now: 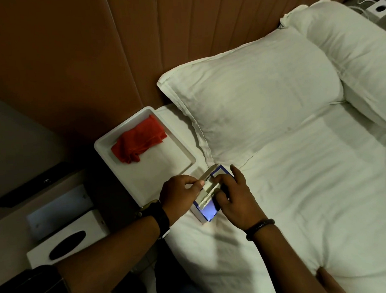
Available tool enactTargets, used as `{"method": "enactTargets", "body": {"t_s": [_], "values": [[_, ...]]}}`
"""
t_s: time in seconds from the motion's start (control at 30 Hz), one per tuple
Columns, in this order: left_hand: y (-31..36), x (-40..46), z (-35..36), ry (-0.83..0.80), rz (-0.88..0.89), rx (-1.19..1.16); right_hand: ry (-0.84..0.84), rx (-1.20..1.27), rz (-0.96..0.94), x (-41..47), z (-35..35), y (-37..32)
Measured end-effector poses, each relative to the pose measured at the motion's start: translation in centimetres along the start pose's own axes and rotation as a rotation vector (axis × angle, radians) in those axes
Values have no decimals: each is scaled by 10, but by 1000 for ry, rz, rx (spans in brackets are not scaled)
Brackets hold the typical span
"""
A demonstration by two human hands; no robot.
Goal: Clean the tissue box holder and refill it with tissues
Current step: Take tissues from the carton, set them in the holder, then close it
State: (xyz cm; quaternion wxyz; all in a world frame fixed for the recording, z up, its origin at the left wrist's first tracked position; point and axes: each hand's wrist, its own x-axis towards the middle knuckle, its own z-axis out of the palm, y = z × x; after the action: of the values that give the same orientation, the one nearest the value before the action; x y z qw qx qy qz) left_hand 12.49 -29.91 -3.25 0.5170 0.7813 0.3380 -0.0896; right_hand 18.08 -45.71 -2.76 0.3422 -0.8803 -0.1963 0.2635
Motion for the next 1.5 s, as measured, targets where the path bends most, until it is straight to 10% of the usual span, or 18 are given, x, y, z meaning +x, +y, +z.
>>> {"method": "enactTargets", "body": {"t_s": [0.4,0.9,1.2,1.5], "values": [[10,-7,1,-180,-305,-346,376,463,24,-18,7,-1],[-44,-38,-1,-283,140,-173,182,-252,-22,-8,-1,6],[-64,-34,-3,-363,303,250,300,-169,-11,-5,-3,-1],[-63,-56,0,-144,314,75,394,127,113,3,-10,6]]}}
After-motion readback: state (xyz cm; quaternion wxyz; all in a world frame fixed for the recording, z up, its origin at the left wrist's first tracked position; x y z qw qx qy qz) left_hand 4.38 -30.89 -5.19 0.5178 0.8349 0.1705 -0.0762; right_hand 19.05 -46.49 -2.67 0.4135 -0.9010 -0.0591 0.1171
